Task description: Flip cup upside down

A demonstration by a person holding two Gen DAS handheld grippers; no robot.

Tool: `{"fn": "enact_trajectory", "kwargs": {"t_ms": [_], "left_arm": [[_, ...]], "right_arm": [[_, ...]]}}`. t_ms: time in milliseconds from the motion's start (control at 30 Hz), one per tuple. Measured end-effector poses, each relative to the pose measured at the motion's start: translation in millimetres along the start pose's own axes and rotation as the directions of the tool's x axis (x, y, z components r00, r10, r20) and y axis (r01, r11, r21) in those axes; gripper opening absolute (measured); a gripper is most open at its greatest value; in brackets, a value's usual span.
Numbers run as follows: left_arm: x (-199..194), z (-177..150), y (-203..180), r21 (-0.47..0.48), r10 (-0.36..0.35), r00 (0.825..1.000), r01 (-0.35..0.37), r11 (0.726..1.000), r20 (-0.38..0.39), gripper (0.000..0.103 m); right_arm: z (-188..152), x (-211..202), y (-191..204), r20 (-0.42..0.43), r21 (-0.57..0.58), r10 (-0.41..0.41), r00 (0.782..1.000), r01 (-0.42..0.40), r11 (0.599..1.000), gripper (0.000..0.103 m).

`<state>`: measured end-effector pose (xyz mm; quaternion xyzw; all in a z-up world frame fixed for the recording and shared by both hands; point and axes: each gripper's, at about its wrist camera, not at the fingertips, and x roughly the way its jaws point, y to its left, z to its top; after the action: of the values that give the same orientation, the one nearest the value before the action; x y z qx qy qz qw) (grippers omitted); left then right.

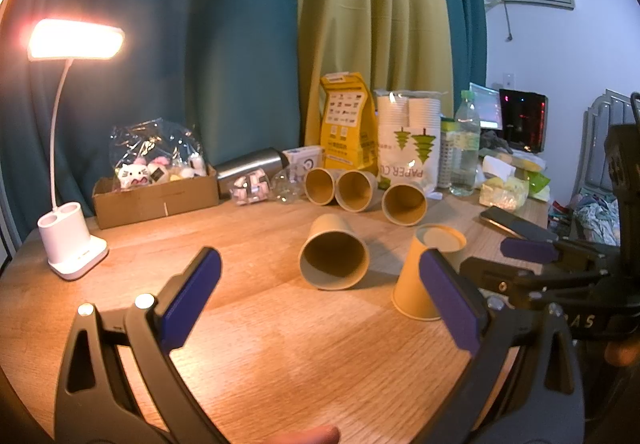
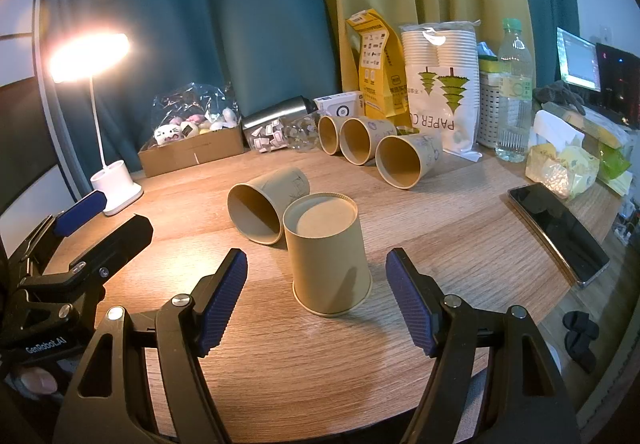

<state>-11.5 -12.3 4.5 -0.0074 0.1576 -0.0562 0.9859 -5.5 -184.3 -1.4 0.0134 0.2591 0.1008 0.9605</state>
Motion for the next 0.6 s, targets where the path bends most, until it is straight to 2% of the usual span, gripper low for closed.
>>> {"fn": "enact_trajectory", "kwargs": {"t_ms": [600], "left_arm": [[2.0,-0.7,2.1,-0.001,0.006,1.000,-0.006,1.000,-0.003,0.100]], "right_arm": [[0.1,-0.1,-0.1,0.001,0.002,-0.002,1.000,0.002,1.000,0.075]]}}
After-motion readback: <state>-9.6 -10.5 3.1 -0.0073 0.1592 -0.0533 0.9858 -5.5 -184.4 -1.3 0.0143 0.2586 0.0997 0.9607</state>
